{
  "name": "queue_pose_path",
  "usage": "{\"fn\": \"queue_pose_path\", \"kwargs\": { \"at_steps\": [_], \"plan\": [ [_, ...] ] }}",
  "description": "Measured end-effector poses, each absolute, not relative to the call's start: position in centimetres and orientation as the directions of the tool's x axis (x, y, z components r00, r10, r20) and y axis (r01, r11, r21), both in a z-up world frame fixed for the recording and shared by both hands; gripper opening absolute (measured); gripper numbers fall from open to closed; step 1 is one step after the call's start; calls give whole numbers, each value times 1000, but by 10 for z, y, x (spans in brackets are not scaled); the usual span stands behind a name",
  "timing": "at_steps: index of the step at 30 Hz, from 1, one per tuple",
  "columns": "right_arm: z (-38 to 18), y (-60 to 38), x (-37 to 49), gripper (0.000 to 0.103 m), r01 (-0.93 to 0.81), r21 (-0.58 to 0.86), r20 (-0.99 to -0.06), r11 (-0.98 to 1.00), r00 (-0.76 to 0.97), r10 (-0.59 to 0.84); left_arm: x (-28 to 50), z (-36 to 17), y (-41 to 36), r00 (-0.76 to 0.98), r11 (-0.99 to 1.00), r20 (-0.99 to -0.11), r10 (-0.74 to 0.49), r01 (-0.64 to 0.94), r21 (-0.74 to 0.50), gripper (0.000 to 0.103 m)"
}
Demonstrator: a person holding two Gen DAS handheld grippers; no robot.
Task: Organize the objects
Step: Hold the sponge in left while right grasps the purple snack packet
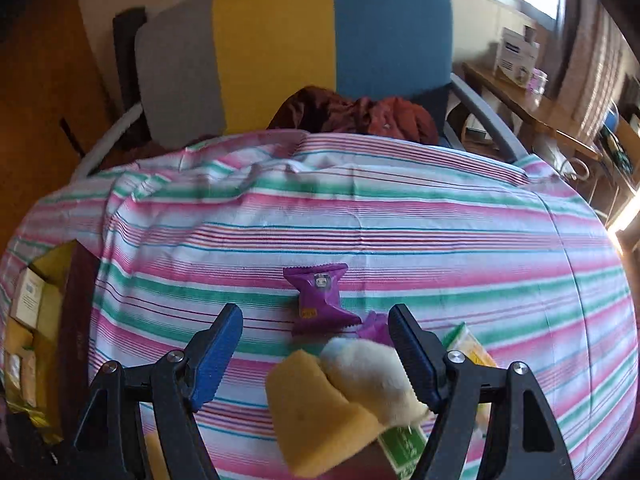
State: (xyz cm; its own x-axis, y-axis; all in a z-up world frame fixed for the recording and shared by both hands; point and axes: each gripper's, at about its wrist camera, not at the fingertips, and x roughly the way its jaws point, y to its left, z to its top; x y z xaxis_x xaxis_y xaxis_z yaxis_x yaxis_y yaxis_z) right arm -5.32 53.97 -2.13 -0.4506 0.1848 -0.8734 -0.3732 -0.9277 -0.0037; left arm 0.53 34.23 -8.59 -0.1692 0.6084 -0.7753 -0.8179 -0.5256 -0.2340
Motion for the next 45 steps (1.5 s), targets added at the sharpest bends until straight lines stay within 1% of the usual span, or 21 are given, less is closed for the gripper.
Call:
{"fn": "queue_pose_path", "kwargs": {
  "at_steps": [4,6,8,9,11,12,14,17,22,28,36,38,45],
  "plan": [
    [-64,553,-91,76,-359,-73,-938,-931,-292,186,4,-85,340,-158,-520,-768,621,-816,-253,60],
    [-82,558,-99,74,-368,-73,-950,-927,-256,177,4,-86,340,-155,-517,-764,626,-816,-258,61],
    [-92,559,-101,43,-381,-49,-959,-923,-241,151,5,-86,339,-157,-513,-762,628,-821,-253,61],
    [-90,556,-98,34,-382,-36,-955,-923,-260,145,5,-86,339,-157,-510,-762,629,-822,-251,61],
    [-89,545,-91,34,-339,7,-952,-941,-290,97,4,-85,335,-152,-511,-760,632,-819,-260,61],
    [-91,536,-87,34,-307,10,-955,-952,-286,83,3,-85,335,-150,-512,-759,634,-816,-267,60],
    [-93,519,-75,34,-258,-23,-952,-966,-289,100,4,-84,332,-153,-519,-759,633,-811,-269,60],
    [-94,508,-53,34,-244,56,-952,-968,-307,22,5,-82,325,-167,-536,-765,622,-803,-261,60],
    [-91,485,-14,34,-211,99,-940,-972,-340,-22,15,-76,312,-176,-540,-780,601,-808,-234,60],
    [-63,467,24,34,-219,172,-894,-960,-445,-58,31,-59,294,-197,-538,-764,614,-814,-222,60],
    [-40,441,31,34,-224,231,-807,-947,-588,-58,38,-38,265,-246,-558,-737,629,-804,-208,60],
    [-41,431,26,34,-197,215,-806,-957,-589,-60,37,-34,258,-259,-567,-731,631,-798,-206,60],
    [-58,403,17,34,-120,77,-841,-990,-541,0,38,-15,231,-318,-609,-700,640,-765,-210,60]
  ]
}}
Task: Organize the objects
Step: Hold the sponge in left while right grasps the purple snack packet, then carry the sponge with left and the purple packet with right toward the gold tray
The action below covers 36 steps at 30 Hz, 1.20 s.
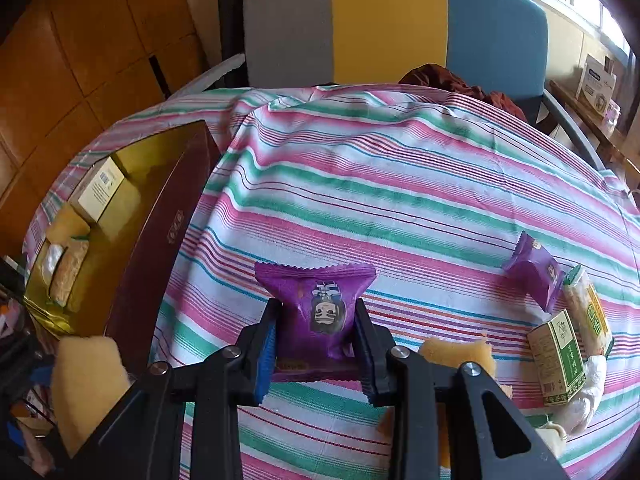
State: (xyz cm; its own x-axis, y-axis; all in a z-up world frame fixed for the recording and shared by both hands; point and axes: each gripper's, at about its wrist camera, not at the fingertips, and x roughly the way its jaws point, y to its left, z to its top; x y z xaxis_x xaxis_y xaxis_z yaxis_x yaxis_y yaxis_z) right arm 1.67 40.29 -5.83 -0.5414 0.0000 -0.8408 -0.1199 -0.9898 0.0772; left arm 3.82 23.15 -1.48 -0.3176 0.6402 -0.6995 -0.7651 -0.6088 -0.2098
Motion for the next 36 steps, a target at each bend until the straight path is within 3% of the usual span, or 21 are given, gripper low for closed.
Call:
{"fn": "queue_pose_path", "kwargs": {
  "at_steps": [17,36],
  "plan": [
    [-68,387,11,34,-99,-91,-837,-991,-532,130,14,7,163,-455,-746,-671,586,-626,-227,60],
    [-79,379,-1,34,-82,-109,-849,-991,-511,135,6,3,140,-484,-782,-676,555,-582,-225,60]
  ]
}}
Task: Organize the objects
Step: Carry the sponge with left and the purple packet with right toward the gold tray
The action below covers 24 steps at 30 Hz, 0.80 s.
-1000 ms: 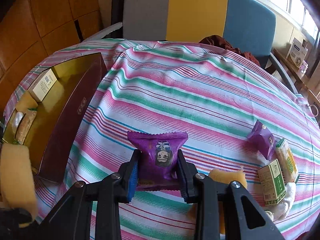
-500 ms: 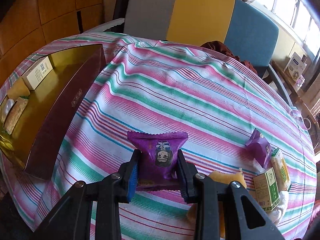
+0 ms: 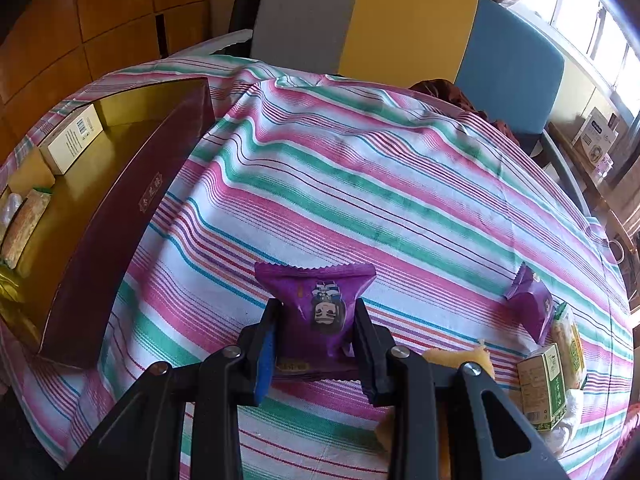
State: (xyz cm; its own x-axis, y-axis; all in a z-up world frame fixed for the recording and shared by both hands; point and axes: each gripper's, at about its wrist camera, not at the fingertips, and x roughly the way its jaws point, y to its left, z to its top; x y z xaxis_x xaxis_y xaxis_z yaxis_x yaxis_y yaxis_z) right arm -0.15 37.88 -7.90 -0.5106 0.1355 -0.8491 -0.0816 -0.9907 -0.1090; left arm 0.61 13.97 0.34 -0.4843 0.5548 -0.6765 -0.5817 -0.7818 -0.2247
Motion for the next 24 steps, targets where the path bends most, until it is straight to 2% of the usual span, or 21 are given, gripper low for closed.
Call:
{"fn": "queue_pose_path", "kwargs": {
  "at_steps": [4,10,20,24],
  "plan": [
    [-79,378,-1,34,-81,-105,-850,-991,-510,132,-12,18,119,-504,-793,-646,573,-542,-279,60],
    [-79,378,-2,34,-83,-104,-853,-991,-506,132,-79,32,70,-554,-849,-647,524,-402,-343,60],
    [-78,379,-2,34,-81,-90,-853,-993,-508,119,-179,-2,87,-488,-903,-768,414,-326,-279,60],
    [-78,378,-3,34,-80,-84,-853,-993,-509,113,-209,-23,107,-478,-930,-813,333,-310,-198,62]
  ]
}}
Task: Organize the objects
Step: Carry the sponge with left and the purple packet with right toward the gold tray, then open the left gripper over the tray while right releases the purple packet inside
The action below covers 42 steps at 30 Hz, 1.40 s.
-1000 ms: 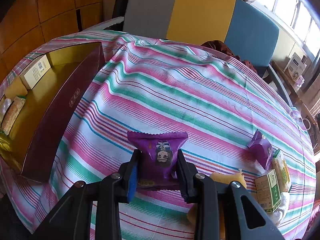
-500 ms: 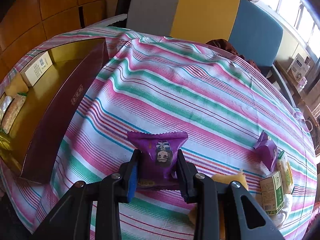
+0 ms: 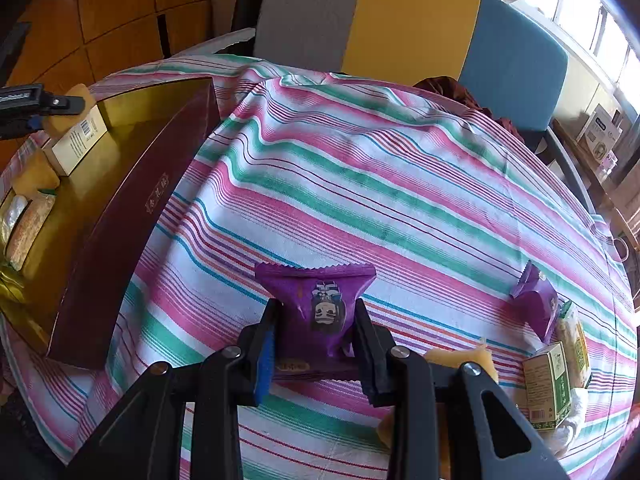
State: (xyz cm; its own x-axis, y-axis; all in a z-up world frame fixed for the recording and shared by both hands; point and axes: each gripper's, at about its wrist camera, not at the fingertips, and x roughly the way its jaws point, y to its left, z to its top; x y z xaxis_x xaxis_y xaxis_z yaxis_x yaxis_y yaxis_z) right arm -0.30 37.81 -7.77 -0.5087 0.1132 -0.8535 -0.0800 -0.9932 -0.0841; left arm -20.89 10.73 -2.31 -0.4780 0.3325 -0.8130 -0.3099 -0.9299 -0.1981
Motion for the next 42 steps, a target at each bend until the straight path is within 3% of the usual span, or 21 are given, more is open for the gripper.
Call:
{"fn": "queue_pose_path", "kwargs": {
  "at_steps": [11,14,18,26,32,37,42],
  "plan": [
    [-76,378,-4,34,-76,-71,-854,-995,-510,100,-248,-56,128,-493,-957,-844,212,-281,-76,70],
    [-76,379,-5,34,-79,-74,-855,-994,-508,103,-250,-54,125,-490,-956,-842,225,-276,-95,79],
    [-76,379,-5,34,-82,-77,-852,-994,-512,108,-244,-41,118,-516,-960,-827,224,-263,-95,81],
    [-61,389,1,34,-125,-43,-822,-991,-559,106,-170,11,67,-636,-958,-724,267,-256,-128,82],
    [-25,383,3,34,-171,-7,-775,-985,-622,114,-104,9,24,-670,-959,-696,259,-261,-105,83],
    [14,329,-21,34,-51,46,-749,-998,-663,-1,-72,-3,2,-666,-960,-699,261,-252,-120,83],
    [15,256,-68,34,100,155,-785,-983,-591,-184,-55,-7,-15,-682,-962,-681,267,-230,-146,83]
  ]
}}
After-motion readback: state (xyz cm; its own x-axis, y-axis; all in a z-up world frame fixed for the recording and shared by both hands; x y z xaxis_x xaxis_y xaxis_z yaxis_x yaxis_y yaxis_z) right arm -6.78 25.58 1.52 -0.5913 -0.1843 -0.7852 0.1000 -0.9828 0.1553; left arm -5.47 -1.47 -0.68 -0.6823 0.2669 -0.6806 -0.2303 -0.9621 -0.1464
